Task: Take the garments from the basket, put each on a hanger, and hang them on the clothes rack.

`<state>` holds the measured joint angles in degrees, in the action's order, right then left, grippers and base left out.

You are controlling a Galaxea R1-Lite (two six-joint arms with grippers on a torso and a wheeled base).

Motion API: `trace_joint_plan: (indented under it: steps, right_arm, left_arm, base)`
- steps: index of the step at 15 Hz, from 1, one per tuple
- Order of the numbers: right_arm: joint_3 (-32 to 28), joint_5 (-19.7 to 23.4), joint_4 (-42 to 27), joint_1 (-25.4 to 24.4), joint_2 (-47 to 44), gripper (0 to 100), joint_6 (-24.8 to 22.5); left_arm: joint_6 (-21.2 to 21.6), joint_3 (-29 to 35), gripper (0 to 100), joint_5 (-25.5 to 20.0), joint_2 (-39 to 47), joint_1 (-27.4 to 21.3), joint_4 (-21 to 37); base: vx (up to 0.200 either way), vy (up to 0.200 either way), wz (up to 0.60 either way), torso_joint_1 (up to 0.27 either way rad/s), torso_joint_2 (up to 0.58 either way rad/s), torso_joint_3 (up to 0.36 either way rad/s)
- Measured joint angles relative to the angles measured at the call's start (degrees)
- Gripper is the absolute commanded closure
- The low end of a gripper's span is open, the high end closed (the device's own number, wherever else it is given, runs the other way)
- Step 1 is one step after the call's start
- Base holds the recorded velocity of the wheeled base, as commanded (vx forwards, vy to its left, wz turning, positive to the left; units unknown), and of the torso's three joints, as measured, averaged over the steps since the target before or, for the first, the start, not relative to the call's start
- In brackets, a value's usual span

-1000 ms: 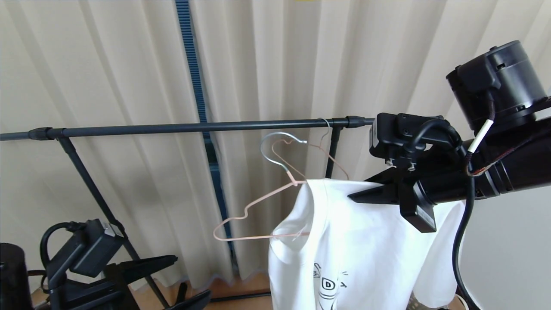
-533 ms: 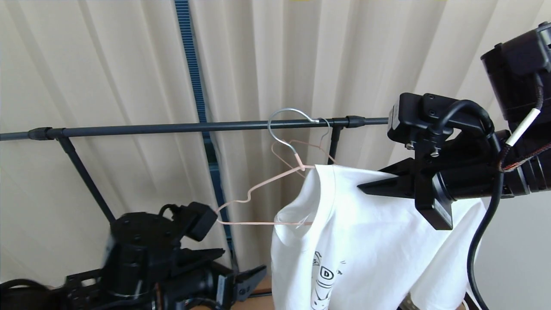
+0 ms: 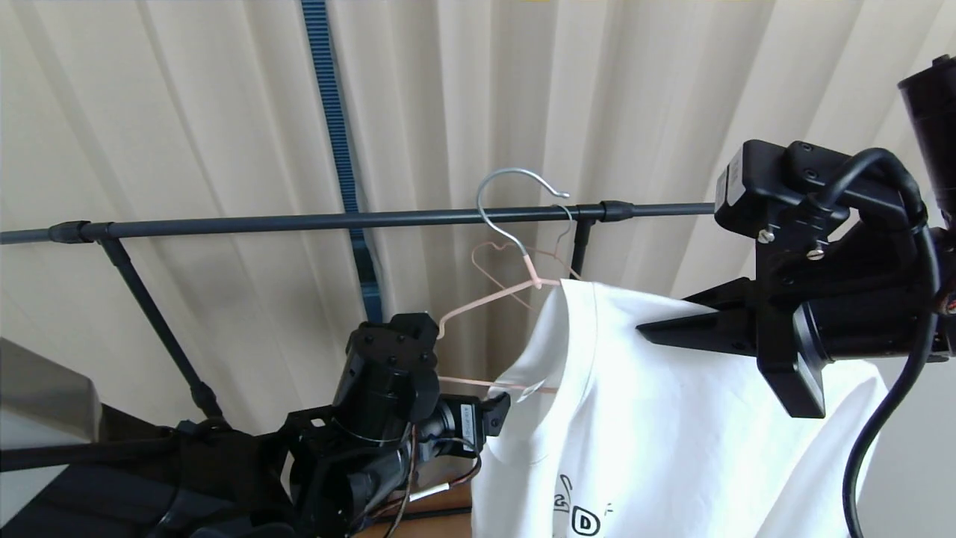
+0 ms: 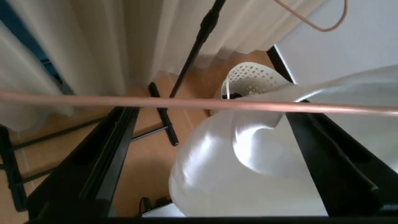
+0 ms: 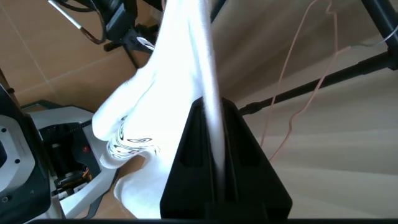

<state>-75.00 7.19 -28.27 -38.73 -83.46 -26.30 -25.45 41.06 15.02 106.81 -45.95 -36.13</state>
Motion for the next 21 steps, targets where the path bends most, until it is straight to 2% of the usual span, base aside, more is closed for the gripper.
trace_joint_plan:
  steps: [1,2,7,11,16,17,19,21]
  right_arm:
    - [0.0,-0.2,0.0,-0.5,0.4,100,0.7]
    - [0.0,-0.2,0.0,-0.9,0.7,100,1.0]
    - [0.0,0.0,0.3,-1.2,1.5,100,1.2]
    - [0.7,0.0,0.2,-1.0,2.1,100,1.3]
    - [0.9,-0.1,1.8,-0.1,2.1,100,3.8]
    - [0.9,-0.1,2.1,0.3,2.0,100,4.4]
    - [0.9,-0.1,2.2,0.6,1.7,100,4.9]
    - [0.7,0.0,3.6,0.7,1.4,100,4.9]
  left_arm:
    - [0.0,0.8,0,0.5,0.9,-0.1,0.0]
    - [0.0,1.4,100,0.9,1.8,-0.4,-0.1]
    - [0.2,1.5,100,1.9,4.2,-1.1,-0.2]
    - [1.3,0.7,100,1.9,4.3,-1.0,-2.6]
    - [2.1,-3.1,100,1.6,2.2,-1.7,-6.4]
    - [3.0,-4.2,0,1.5,1.1,-1.9,-6.5]
    - [4.7,-5.4,0,1.5,-1.2,-2.2,-6.6]
    - [4.6,-6.3,0,1.3,-3.1,-2.3,-6.7]
  base:
    - [0.0,0.0,0.0,0.0,0.0,0.0]
    - [0.0,0.0,0.0,0.0,0.0,0.0]
    - [0.0,0.0,0.0,0.0,0.0,0.0]
    - [0.0,0.0,0.0,0.0,0.0,0.0]
    - [0.0,0.0,0.0,0.0,0.0,0.0]
    - [0.0,0.0,0.0,0.0,0.0,0.0]
    - [0.0,0.0,0.0,0.0,0.0,0.0]
    - [0.0,0.0,0.0,0.0,0.0,0.0]
